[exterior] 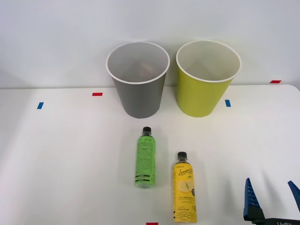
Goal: Put cans in the gray bin, plastic bottles in the light green bin
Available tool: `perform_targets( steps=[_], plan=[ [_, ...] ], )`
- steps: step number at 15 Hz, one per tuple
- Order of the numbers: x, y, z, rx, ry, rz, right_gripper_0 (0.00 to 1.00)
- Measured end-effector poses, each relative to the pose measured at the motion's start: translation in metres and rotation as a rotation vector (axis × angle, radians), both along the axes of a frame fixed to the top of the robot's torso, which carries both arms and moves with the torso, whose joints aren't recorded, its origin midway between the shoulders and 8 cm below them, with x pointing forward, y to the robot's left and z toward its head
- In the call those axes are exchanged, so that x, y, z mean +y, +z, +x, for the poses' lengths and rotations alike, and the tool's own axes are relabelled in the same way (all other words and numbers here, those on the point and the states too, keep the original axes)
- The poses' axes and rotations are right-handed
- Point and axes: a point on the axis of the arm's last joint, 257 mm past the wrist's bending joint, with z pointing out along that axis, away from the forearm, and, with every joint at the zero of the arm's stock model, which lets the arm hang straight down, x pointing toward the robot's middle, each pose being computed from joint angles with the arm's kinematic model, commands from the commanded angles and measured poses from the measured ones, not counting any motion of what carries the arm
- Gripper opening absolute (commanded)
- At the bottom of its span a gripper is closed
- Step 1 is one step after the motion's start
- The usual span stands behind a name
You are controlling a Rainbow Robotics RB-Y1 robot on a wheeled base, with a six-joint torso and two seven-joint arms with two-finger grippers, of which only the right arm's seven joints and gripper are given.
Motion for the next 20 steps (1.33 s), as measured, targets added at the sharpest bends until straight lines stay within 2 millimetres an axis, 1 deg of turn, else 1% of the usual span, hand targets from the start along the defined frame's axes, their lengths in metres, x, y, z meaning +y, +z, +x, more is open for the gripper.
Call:
perform_targets(
  steps=[1, 4, 8, 10, 13, 14, 18, 20],
  plan=[
    [0.005, -0.003, 0.000, -0.003, 0.004, -0.008, 1.00],
    [0.018, -0.006, -0.010, -0.004, 0.022, 0.029, 1.00],
    [0.027, -0.011, -0.024, 0.005, 0.040, 0.170, 1.00],
    [0.031, -0.013, -0.032, -0.004, 0.050, 0.207, 1.00],
    [0.034, -0.027, -0.044, -0.051, 0.089, 0.221, 1.00],
    [0.034, -0.029, -0.046, -0.061, 0.098, 0.216, 1.00],
    [0.037, -0.022, -0.052, -0.090, 0.100, 0.184, 1.00],
    [0.036, -0.022, -0.055, -0.090, 0.088, 0.166, 1.00]
  ],
)
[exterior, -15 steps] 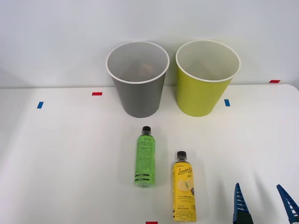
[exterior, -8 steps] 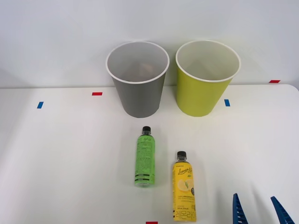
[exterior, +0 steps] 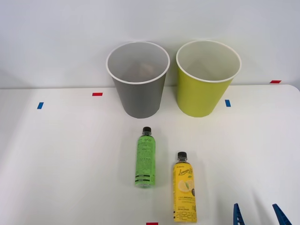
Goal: Put cans in the gray bin, plastic bottles in the light green bin
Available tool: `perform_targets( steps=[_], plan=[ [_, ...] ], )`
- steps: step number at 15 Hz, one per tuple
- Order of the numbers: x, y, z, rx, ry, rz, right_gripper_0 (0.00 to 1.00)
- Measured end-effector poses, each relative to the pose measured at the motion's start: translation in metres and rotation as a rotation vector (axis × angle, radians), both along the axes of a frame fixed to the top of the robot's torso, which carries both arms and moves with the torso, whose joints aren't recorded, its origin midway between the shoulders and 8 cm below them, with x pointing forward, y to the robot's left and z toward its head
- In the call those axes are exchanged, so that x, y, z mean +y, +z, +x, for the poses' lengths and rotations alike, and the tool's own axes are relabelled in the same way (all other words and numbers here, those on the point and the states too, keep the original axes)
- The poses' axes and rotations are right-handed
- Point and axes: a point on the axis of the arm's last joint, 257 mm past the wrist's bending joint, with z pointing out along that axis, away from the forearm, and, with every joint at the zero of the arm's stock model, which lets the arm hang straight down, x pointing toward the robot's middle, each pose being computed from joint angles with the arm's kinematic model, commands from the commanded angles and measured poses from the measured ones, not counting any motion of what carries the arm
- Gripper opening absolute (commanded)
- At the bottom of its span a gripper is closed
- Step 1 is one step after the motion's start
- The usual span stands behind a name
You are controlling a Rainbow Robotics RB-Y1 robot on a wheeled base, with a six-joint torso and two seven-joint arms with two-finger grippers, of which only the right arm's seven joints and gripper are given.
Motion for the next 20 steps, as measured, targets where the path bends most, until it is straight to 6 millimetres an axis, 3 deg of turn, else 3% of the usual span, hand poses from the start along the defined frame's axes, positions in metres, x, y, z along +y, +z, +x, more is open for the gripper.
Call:
perform_targets(
  steps=[20],
  plan=[
    [-0.0037, -0.0040, -0.0053, 0.017, -0.023, -0.025, 1.00]
  ],
)
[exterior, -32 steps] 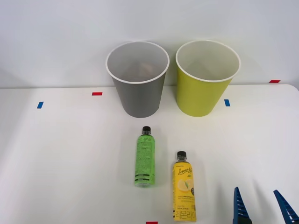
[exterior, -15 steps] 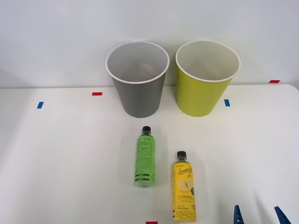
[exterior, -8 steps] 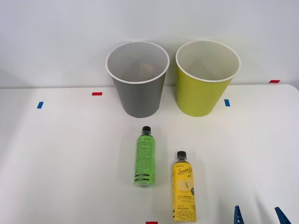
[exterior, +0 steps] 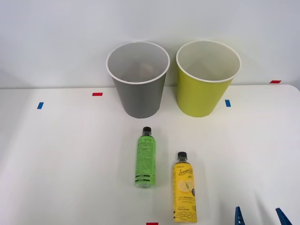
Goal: Put cans in the gray bin, plastic bottles in the light green bin
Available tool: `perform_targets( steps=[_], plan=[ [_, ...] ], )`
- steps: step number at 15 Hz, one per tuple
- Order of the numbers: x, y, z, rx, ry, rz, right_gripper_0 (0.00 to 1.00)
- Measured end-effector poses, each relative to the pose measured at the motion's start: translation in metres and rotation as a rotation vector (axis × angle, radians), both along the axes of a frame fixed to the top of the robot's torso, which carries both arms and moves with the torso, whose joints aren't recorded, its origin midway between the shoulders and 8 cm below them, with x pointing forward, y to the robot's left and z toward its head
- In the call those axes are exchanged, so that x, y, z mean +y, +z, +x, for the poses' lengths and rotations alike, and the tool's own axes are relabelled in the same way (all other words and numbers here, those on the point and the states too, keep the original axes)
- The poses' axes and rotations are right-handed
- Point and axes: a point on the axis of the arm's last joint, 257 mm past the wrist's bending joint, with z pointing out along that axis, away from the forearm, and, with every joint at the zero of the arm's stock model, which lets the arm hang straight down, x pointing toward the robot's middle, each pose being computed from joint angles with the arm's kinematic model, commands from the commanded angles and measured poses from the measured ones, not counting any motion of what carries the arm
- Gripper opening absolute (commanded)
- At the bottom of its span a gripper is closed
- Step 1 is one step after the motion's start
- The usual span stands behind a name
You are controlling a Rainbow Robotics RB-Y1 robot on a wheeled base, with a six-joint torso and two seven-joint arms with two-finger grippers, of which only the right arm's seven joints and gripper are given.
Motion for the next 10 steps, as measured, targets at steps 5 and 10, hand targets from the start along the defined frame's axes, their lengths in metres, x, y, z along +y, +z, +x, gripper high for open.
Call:
perform_targets(
  steps=[5, 10],
  plan=[
    [0.0000, 0.0000, 0.0000, 0.000, 0.000, 0.000, 1.00],
    [0.0000, 0.0000, 0.0000, 0.000, 0.000, 0.000, 1.00]
  ],
)
